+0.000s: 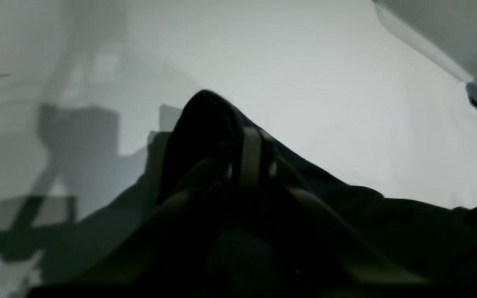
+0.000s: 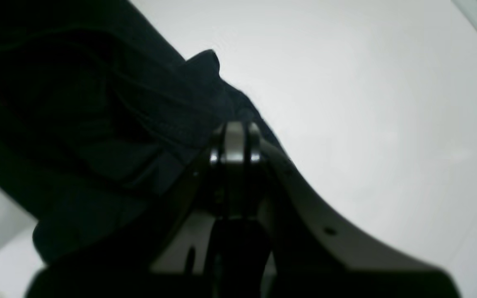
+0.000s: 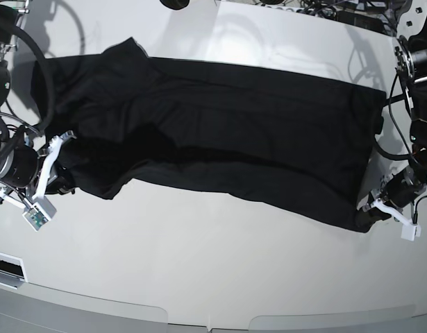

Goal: Layout the t-shirt on the table in an organized manner, then fold the t-shirt properly
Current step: 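Grasp both shirt ends and pull them apart to stretch the shirt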

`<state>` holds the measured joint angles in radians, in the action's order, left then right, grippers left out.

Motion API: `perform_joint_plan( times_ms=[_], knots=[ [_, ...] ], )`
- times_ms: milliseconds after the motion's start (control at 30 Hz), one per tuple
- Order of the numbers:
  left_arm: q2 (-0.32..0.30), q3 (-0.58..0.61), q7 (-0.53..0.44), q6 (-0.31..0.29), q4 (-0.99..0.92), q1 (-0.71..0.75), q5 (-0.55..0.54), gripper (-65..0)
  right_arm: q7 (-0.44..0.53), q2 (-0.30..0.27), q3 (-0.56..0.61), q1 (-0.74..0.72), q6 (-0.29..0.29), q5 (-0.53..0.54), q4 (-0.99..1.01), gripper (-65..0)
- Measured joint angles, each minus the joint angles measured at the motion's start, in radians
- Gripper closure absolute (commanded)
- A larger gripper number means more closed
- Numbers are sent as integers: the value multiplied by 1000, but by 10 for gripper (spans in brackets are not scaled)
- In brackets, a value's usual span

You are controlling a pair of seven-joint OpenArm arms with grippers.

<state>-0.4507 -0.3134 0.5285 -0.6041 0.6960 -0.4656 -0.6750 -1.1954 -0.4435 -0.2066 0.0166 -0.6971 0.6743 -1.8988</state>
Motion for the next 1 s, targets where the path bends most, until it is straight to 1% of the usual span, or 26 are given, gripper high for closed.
perform_joint_plan(
  times_ms=[67, 200, 233, 300, 433, 500, 633, 700, 767, 800, 867, 900, 933, 1000],
  knots=[
    [-1, 0, 23, 0, 0, 0, -19, 0, -14, -11, 0, 0, 0, 23, 0, 0],
    [0, 0, 56, 0, 0, 0, -23, 0, -13, -40, -3, 0, 0, 4, 0, 0],
    [-1, 0, 67, 0, 0, 0, -26, 0, -10, -45, -13, -3, 15, -5, 0, 0],
    [-1, 0, 79, 0, 0, 0, -37, 0, 6, -52, -47, -16, 85, -31, 0, 0],
    [0, 0, 76, -3, 0, 0, -51, 0, 20, -54, -140, -18, 161, -31, 0, 0],
    [1, 0, 76, -3, 0, 0, -51, 0, 13, -51, -175, -5, 182, -31, 0, 0],
    [5, 0, 79, -3, 0, 0, -51, 0, 13, -52, -227, 7, 196, -30, 0, 0],
    [5, 0, 80, -3, 0, 0, -51, 0, 12, -53, -235, 33, 190, 16, 0, 0],
    [2, 0, 129, -3, 0, 0, -82, 0, -31, -52, -235, 61, 132, 103, 0, 0],
    [2, 0, 167, -11, 0, 0, -122, 0, -56, -52, -234, 72, 116, 151, 0, 0],
    [1, 0, 268, -67, 0, -2, -211, 0, -97, -52, -234, 89, 93, 225, 0, 0],
    [2, 0, 320, -85, 1, -4, -252, 0, -112, -53, -234, 98, 82, 249, 0, 0],
    [2, 0, 361, -85, 2, -8, -285, 0, -125, -52, -234, 109, 63, 276, 0, 0],
    [0, 1, 443, -85, 4, -16, -337, 0, -142, -52, -234, 128, 52, 299, 0, 0]
  ],
)
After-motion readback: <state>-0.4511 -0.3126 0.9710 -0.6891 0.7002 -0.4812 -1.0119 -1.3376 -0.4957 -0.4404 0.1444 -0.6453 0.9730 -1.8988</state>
